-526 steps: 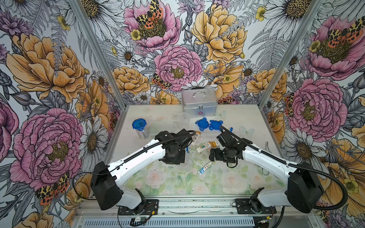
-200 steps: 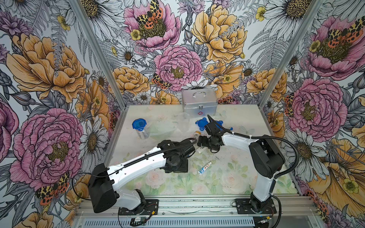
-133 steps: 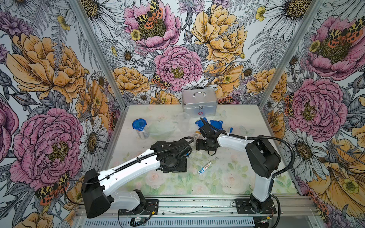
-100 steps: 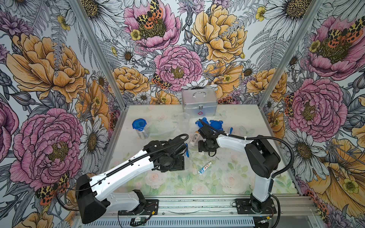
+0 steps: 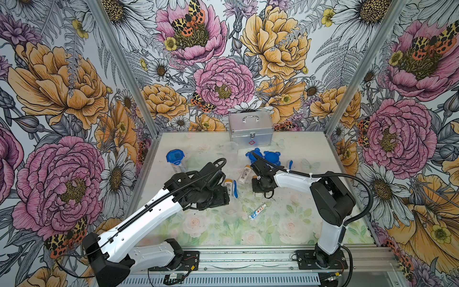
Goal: Pack away toiletry kits
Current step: Pick up the toiletry item from the center of the board.
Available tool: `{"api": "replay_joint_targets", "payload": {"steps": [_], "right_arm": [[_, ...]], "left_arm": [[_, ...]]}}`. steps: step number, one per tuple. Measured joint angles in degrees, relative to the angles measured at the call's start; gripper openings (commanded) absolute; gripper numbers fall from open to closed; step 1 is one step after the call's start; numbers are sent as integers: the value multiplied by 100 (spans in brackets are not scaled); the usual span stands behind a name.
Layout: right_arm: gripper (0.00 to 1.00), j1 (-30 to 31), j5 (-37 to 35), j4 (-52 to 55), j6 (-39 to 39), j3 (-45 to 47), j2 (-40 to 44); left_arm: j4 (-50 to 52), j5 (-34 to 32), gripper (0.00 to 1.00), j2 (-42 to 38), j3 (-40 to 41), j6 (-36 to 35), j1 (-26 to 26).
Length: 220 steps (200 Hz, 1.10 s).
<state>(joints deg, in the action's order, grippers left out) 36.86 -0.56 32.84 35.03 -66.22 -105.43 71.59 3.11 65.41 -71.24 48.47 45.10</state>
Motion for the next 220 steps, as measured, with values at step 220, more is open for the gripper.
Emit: {"api": "replay_joint_targets", "payload": {"steps": [220], "right_arm": [[12, 2358, 1086, -662, -922, 24, 2872]], "left_arm": [[-1926, 2511, 83, -450, 717, -809, -1652]]}}
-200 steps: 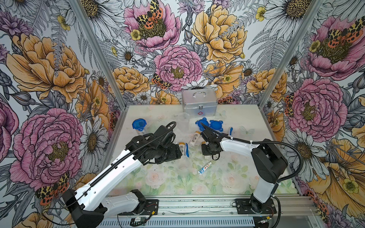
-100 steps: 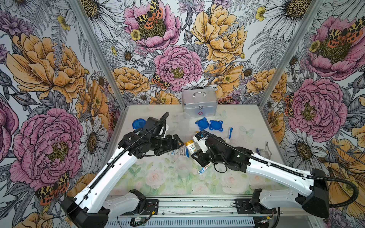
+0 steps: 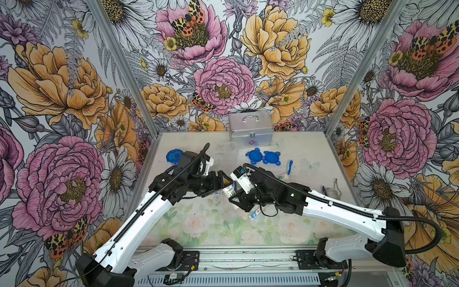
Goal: Pack away toiletry kits
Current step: Pick up the toiletry item from the center of the board.
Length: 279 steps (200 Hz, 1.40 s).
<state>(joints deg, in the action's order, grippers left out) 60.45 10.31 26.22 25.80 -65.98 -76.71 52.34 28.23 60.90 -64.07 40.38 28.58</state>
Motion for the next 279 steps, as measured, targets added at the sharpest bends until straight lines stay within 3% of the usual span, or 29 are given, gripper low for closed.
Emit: {"api": "replay_joint_targets", "payload": {"steps": [46, 71, 113, 128, 142, 153, 165, 180, 209, 242, 279], "right_arm": [[12, 85, 114, -195, -2, -74, -76], [13, 83, 142, -232, 0, -74, -138], [16, 83, 398, -264, 0, -138, -210], [29, 83, 457, -284, 0, -149, -210], [56, 83, 461, -293, 42, -146, -210], [70, 74, 407, -326, 39, -136, -210], [81, 22, 363, -433, 101, -42, -164], [87, -74, 304, -505, 243, 216, 22], [88, -297, 256, -531, 610, 973, 651], [87, -748, -66, -487, 1117, 1679, 1416], [85, -1425, -400, -232, 1480, 1755, 1375]], "left_arm": [[-251, 293, 59, -2, 98, 26, 0], [-376, 466, 39, -52, 221, 48, 0], [-450, 579, 20, -382, 498, 85, -66], [-461, 584, 11, -483, 533, 76, -70], [-466, 568, 5, -522, 551, 72, -70], [-457, 564, 0, -525, 551, 63, -68], [-446, 413, 0, -533, 549, 13, -7], [-398, 9, 0, -546, 501, -109, 188], [-280, -1073, 0, -483, 286, -481, 986], [-247, -2105, 0, -264, 223, -796, 1495], [-247, -2863, 0, -114, 234, -1040, 1810]]}}
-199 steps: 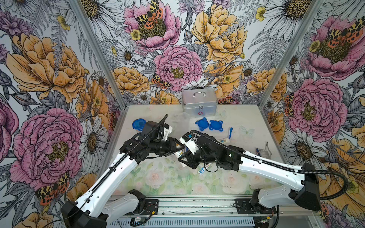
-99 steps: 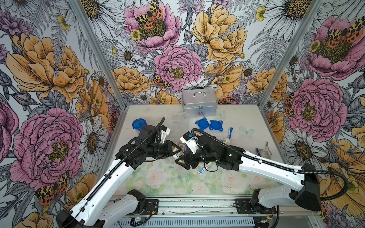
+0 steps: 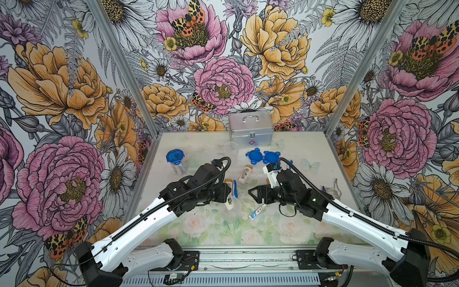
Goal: Pack away toiletry kits
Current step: Pick up the toiletry item from the center of the board, then place the toiletry item into the container.
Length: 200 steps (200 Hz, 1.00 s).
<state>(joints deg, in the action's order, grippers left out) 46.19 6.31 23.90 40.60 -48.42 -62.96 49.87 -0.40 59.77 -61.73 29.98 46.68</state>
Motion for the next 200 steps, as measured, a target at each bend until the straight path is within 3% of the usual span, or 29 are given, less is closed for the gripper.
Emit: {"api": "replay_joint_targets", "payload": {"steps": [95, 170, 200], "right_arm": [[82, -358, -328, 343, 684, -518, -1864], [82, -520, -308, 352, 756, -632, -2131], [80, -540, -282, 343, 734, -822, -2507]], "left_arm": [[-170, -1425, 0, 413, 332, -302, 1132], [-420, -1919, 3, 866, 568, -341, 1331], [-568, -1930, 11, 957, 748, -334, 1429]]}}
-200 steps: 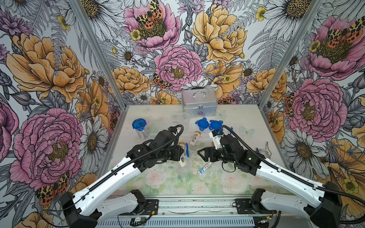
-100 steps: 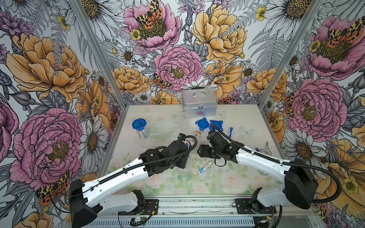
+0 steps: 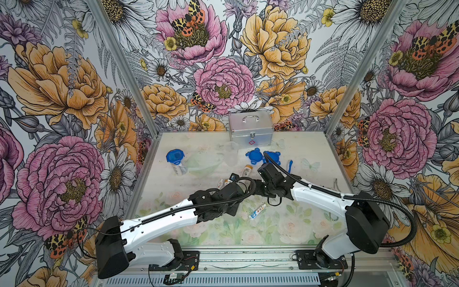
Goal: Pack away toiletry kits
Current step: Place the toiletry item into the container.
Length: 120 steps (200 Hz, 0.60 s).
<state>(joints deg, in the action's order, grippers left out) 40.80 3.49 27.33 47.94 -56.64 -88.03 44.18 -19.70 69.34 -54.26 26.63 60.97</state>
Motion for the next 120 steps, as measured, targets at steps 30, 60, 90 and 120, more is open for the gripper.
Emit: {"api": "replay_joint_targets", "payload": {"steps": [30, 60, 90, 120], "right_arm": [[78, 0, 76, -20, -2, -157, -282], [77, 0, 144, -55, -87, -339, -516], [75, 0, 286, -177, -146, -551, -866], [74, 0, 437, -330, -155, -623, -1154]], "left_arm": [[-92, 0, 16, 52, 90, 37, 4], [-122, 0, 24, 66, 116, 46, 4], [-173, 2, 30, 63, 146, 129, 11], [-243, 20, 32, 61, 157, 192, 50]]}}
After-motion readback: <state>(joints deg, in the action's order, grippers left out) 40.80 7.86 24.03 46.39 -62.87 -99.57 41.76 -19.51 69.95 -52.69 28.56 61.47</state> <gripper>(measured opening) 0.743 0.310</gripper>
